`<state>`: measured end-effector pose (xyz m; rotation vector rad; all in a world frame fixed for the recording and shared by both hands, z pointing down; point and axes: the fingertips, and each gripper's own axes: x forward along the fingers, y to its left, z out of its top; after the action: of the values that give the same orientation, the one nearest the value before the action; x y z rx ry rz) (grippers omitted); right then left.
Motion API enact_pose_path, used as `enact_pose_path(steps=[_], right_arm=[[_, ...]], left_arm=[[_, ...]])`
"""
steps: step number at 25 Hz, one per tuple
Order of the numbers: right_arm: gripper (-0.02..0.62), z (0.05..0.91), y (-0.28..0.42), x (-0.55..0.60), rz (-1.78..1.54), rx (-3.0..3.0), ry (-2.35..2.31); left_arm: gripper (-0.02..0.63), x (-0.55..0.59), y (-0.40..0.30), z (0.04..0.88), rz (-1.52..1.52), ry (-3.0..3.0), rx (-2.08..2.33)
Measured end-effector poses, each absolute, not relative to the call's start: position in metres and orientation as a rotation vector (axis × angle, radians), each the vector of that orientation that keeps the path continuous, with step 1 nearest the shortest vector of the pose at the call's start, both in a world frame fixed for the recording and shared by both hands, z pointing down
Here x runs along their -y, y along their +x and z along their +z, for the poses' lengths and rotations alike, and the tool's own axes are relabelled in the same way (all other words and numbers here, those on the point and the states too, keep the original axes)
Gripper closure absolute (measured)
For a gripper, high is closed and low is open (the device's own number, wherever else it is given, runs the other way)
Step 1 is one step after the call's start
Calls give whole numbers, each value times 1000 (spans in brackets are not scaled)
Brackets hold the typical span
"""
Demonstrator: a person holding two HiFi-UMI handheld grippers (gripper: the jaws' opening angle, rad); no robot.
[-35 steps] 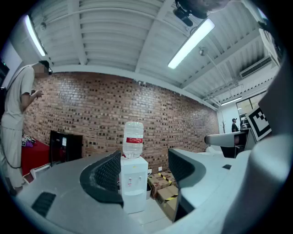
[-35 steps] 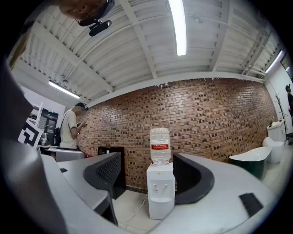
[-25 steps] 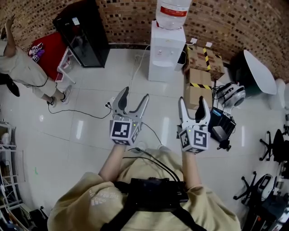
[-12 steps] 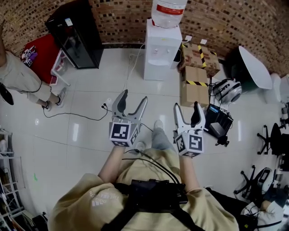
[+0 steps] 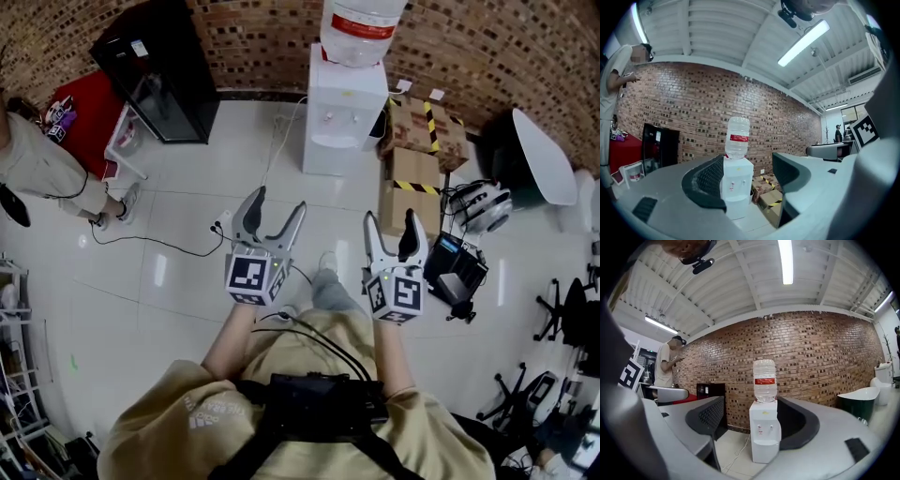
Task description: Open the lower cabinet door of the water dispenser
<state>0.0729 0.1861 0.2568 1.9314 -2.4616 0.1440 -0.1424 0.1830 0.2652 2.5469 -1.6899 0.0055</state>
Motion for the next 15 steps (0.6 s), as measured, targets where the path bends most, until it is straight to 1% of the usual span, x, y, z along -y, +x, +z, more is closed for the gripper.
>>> enact_pose_path(steps=[6, 15], right_arm=[[216, 269, 113, -107, 186, 2448, 1945], [223, 295, 153, 2, 241, 2498, 1855]], left_arm=[[290, -102, -106, 269, 36, 2571, 1664], [290, 10, -64, 278, 86, 2504, 1715]])
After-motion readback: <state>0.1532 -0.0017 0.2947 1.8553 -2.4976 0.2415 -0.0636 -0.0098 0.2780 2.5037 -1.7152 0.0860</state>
